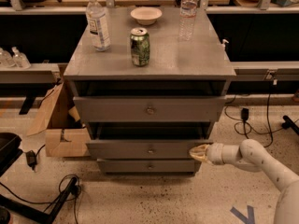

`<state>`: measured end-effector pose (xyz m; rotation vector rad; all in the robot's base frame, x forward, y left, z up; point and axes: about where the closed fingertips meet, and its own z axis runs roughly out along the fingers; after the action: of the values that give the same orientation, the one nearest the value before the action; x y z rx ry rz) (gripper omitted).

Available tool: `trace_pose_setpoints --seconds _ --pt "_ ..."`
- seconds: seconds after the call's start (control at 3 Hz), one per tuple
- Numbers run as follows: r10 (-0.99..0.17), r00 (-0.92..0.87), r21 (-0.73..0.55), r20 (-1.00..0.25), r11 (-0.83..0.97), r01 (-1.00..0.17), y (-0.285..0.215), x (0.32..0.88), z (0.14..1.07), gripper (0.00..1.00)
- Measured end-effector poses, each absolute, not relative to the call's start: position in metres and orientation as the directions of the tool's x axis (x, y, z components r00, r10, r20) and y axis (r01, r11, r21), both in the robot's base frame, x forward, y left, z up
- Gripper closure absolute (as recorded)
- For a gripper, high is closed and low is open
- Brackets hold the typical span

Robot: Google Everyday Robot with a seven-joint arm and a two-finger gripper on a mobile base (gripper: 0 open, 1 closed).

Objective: Close middle drawer

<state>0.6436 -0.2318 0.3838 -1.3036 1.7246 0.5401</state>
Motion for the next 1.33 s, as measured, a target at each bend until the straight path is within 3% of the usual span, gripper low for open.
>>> trace_pose_setpoints --seconds 1.0,1.33 --pt "-0.521 -0.087 -0.157 -0.849 0.405 -0.901 -0.257 0.678 0.369 1.0" --pt "-0.52 -0.089 -0.156 -0.85 0.41 -0.899 -0.26 0.678 0.368 0.84"
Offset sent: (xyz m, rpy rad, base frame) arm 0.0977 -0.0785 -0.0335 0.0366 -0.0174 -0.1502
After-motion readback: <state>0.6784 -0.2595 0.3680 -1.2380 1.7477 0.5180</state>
